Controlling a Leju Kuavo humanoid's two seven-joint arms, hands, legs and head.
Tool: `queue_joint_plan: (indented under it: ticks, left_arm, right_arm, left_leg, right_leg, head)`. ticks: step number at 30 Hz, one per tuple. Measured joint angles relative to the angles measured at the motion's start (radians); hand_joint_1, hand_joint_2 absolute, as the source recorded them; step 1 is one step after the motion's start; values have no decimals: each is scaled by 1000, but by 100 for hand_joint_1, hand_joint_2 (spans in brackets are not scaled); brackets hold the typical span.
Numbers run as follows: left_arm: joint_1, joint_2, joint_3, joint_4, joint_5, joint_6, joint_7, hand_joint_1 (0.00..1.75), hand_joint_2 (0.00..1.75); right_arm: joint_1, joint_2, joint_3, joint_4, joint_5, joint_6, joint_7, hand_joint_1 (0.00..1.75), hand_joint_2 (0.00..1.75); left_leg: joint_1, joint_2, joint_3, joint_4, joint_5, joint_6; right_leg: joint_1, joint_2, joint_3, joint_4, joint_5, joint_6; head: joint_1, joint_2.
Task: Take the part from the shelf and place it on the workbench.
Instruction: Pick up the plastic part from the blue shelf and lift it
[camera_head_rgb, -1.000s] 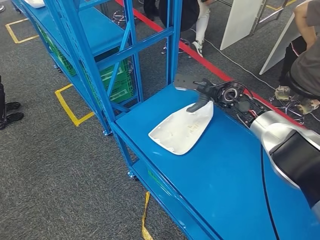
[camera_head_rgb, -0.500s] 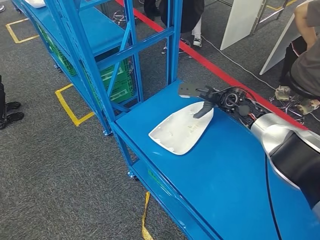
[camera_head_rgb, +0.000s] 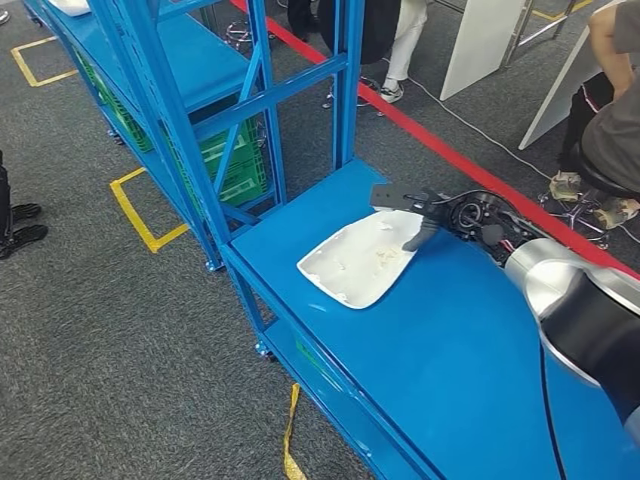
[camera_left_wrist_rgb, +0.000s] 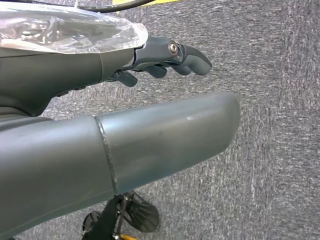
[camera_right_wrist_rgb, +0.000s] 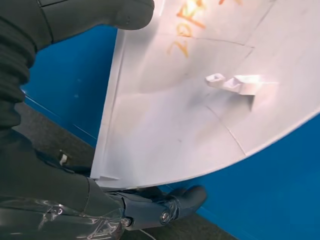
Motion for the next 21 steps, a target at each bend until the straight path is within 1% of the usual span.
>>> queue_joint_plan:
  ticks: [6,14,21]
  left_arm:
    - [-3,-1,0,0,-2,0,0,0,0]
    - [-8,-6,0,0,-11,1,0,0,0]
    - [-8,-8,0,0,-15,2,0,0,0]
  right_arm:
    - [4,0,5,22,1,-16,-18,0,175]
    - [9,1,1,37,-2,-79,-55,0,175]
    - [13,6,-10,42,-4,-102,-76,0,175]
  left_leg:
    - [0,0,0,0,0,0]
    - [0,0,0,0,0,0]
    - [0,0,0,0,0,0]
  right_leg:
    - [0,0,0,0,0,0]
    - [0,0,0,0,0,0]
    - [0,0,0,0,0,0]
  head:
    - [0,0]
    - [0,0]
    - [0,0]
